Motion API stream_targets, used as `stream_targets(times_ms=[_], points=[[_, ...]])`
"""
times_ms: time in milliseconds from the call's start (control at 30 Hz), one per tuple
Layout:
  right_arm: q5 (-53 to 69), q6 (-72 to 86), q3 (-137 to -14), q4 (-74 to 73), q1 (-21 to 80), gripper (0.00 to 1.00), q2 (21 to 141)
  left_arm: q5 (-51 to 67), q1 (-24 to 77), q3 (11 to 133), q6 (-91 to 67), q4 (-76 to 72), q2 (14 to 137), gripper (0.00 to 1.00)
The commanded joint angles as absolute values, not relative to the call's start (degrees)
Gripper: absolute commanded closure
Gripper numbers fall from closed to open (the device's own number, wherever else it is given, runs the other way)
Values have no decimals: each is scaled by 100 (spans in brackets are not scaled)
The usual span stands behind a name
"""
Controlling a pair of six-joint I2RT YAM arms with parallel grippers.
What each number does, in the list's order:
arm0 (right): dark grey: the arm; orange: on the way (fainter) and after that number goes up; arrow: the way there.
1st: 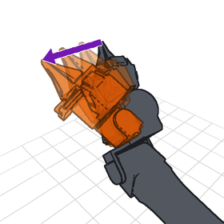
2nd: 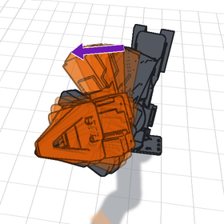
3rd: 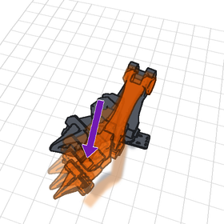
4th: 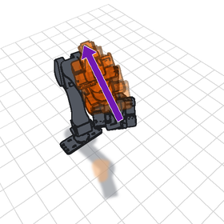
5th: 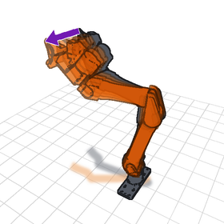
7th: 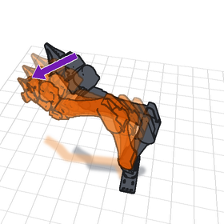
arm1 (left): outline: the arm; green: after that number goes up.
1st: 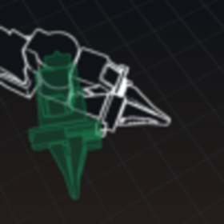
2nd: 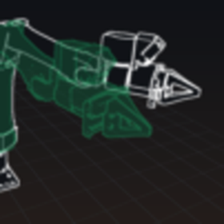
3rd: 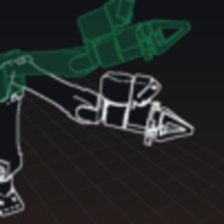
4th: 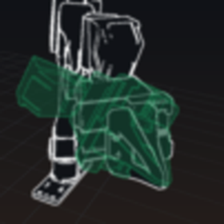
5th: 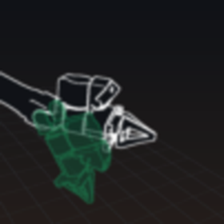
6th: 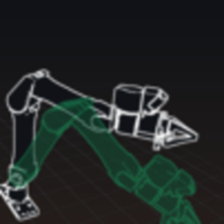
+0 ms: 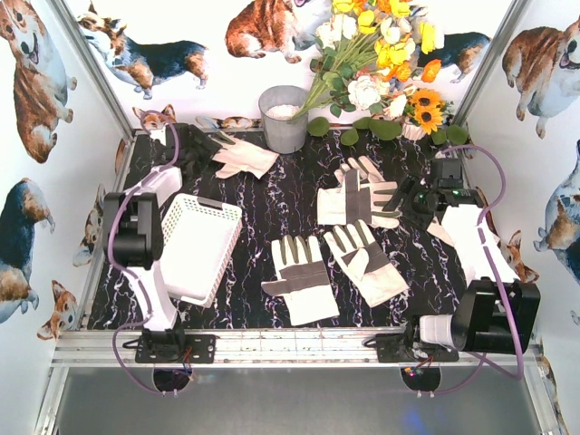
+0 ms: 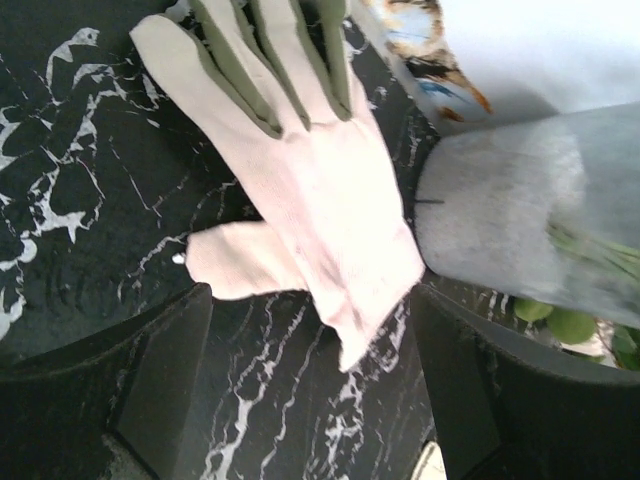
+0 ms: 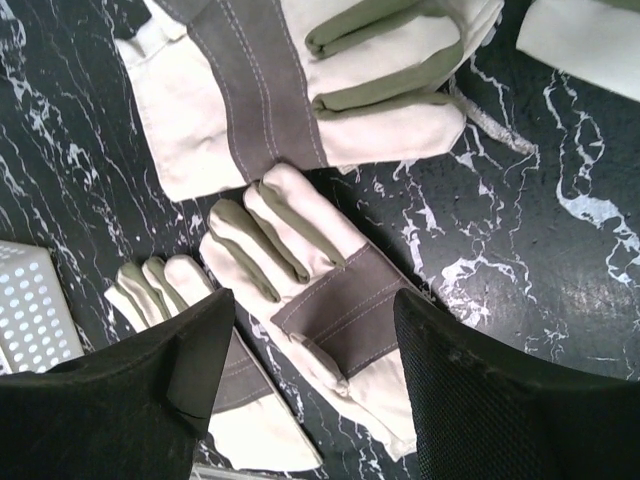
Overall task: Put the gloves into the storage basket
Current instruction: Pick up the glove from the center of the board.
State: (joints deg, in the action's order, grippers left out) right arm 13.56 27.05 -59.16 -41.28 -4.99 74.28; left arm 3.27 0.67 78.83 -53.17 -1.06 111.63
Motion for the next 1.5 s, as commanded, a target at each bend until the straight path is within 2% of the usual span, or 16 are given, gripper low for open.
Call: stream_targets(times_ms=[0, 300, 700, 900, 1100, 1233, 1467], points=[[1455, 2636, -6069, -4131, -435, 33, 7122, 19, 32, 8361, -5306, 123, 11572, 27], [1317, 2558, -6226, -4320, -431, 33, 7084, 340, 14, 9028, -5300, -166, 12612, 46], [1274, 2597, -6281, -4411, -422, 34, 7144, 424, -90, 9957, -5085, -184, 13549, 55], [1267, 2615, -6343, -4423, -359, 34, 7234, 457, -145, 10189, -4882, -347, 13755, 56], [1292, 2594, -6549, -4558, -229, 34, 7432, 1380, -155, 10609, -4729, -987, 14159, 76], [1407, 2667, -6553, -4544, -174, 34, 7354, 1801, -174, 10173, -4291, -1414, 13649, 100], [1894, 2811, -6560, -4392, -92, 34, 7264, 2754, -189, 9646, -3758, -1451, 12530, 100]])
